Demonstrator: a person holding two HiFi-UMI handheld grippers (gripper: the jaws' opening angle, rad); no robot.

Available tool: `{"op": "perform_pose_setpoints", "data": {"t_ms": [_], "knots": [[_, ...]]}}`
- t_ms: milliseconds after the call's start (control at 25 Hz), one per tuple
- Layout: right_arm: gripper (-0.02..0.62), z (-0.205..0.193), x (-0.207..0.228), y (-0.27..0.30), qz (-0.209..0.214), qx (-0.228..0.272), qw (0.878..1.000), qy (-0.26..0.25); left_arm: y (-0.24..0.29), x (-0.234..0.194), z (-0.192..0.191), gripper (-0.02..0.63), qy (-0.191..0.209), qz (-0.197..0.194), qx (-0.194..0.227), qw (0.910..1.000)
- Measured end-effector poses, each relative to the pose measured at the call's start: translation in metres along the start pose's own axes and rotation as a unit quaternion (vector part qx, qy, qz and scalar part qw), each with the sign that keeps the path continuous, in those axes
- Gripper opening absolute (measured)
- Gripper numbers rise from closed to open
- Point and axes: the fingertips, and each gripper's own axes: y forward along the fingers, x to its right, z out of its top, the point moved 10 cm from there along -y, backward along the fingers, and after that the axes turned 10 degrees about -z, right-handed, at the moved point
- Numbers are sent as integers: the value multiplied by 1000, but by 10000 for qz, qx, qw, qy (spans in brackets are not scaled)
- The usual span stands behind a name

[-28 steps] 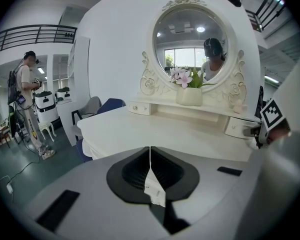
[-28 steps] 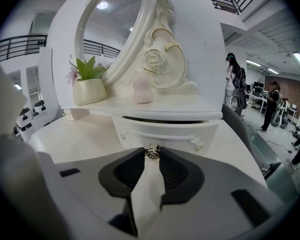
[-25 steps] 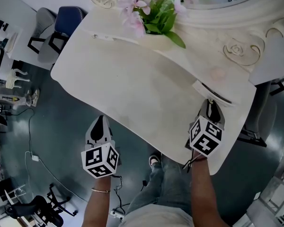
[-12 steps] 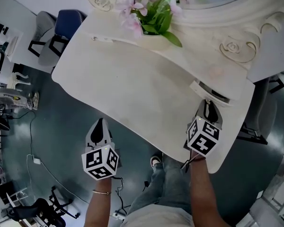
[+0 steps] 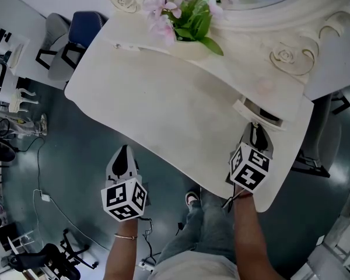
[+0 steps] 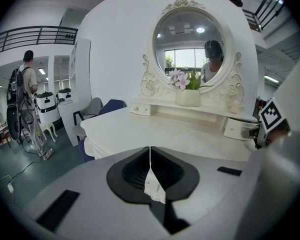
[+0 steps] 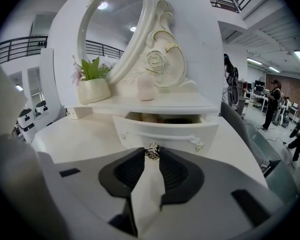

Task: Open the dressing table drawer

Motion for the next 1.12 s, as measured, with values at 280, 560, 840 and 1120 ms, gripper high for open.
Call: {"op": "perform_pose_setpoints", "data": {"t_ms": [280, 560, 840, 1120], "knots": [[98, -1, 0, -2, 5, -17, 10000, -19, -5, 0, 0, 21, -16, 36, 28, 10000], [98, -3, 0, -3, 8, -33, 10000, -50, -6, 0, -3, 21, -122, 22, 18, 9999], [98, -5, -1, -5, 13, -44, 10000, -53, -8, 0, -2, 21, -80, 29, 49, 10000], [98, -8, -1, -8, 35, -61, 10000, -62, -11, -1, -4, 21, -119, 45, 47, 9999]]}}
